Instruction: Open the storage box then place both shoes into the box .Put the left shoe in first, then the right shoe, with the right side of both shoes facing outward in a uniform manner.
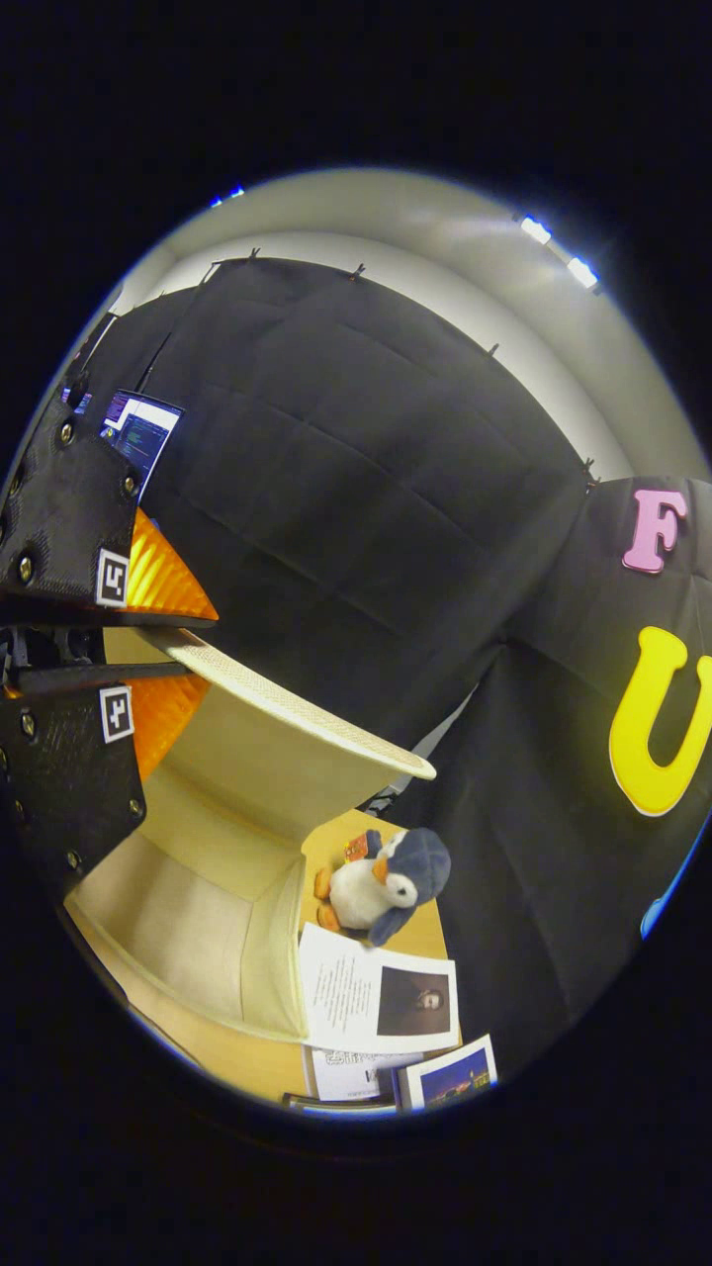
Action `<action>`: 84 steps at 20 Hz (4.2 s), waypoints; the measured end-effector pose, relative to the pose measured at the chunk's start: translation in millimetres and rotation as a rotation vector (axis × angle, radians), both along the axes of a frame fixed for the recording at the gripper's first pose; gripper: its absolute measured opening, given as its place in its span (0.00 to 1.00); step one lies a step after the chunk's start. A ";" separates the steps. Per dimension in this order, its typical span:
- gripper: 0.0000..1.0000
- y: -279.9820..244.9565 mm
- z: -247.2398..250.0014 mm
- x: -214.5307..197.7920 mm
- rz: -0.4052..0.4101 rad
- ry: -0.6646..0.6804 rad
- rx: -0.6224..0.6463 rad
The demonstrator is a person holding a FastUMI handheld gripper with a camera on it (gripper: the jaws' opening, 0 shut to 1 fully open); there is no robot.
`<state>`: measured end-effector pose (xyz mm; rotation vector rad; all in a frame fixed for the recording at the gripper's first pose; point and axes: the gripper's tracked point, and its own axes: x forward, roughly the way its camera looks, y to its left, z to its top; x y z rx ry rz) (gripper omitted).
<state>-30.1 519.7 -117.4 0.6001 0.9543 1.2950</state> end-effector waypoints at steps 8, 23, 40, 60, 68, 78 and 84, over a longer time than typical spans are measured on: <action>0.29 67.9 -16.6 -14.6 0.044 -0.018 -0.110; 0.91 -16.3 -14.1 24.1 -0.075 -0.225 -0.210; 0.91 -248.9 -97.0 42.1 -0.358 -0.137 -0.417; 0.86 -350.9 -309.1 -9.0 -0.330 0.068 -0.838; 0.39 -329.4 -328.6 -0.9 -0.304 0.035 -0.866; 0.03 -338.6 -290.8 -1.4 -0.348 0.141 -0.828; 0.03 -339.9 -235.5 5.6 -0.380 0.142 -0.752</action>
